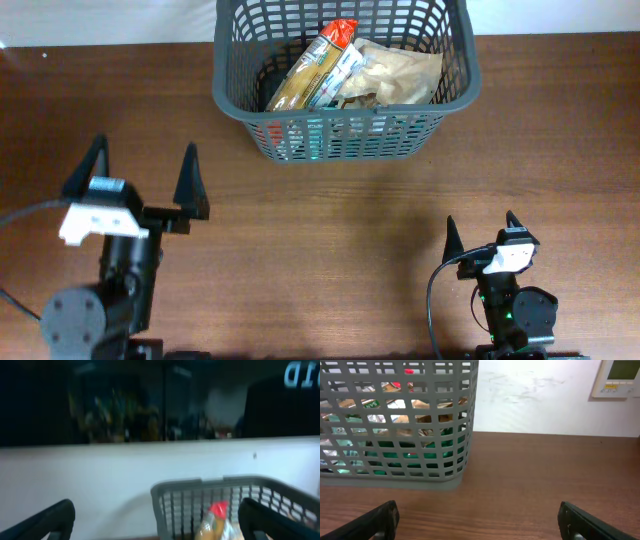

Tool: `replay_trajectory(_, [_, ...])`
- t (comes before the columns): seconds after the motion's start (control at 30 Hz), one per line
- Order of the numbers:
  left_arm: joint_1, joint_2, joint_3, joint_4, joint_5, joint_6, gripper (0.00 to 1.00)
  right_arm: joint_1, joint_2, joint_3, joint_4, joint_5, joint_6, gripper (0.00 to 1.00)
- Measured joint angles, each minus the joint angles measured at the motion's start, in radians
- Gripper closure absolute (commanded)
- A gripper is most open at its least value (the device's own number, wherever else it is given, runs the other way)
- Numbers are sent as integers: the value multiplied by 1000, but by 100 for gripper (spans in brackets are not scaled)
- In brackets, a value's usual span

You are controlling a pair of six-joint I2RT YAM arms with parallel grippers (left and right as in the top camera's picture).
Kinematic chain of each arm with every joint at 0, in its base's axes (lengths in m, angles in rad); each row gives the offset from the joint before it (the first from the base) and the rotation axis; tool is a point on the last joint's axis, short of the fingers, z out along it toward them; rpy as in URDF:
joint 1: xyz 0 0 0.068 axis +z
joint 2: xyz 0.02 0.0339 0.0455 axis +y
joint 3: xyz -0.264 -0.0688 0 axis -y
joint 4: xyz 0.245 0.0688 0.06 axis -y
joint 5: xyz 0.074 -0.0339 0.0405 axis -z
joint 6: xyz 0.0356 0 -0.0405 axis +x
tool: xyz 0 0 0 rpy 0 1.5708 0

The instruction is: Pack container

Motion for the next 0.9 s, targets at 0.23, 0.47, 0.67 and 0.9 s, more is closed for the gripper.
replay_trajectory(0.23, [4, -187, -162, 144, 0, 3, 1, 0, 0, 0, 0, 0, 0, 1])
replay_trajectory(0.47, [4, -315, -346, 251, 3, 2, 1, 0, 0, 0, 0, 0, 0, 1])
replay_trajectory(0.67, [15, -409, -493, 285, 4, 2, 1, 0, 0, 0, 0, 0, 0, 1])
replay_trajectory(0.9, [62, -512, -592, 285, 4, 2, 1, 0, 0, 0, 0, 0, 0, 1])
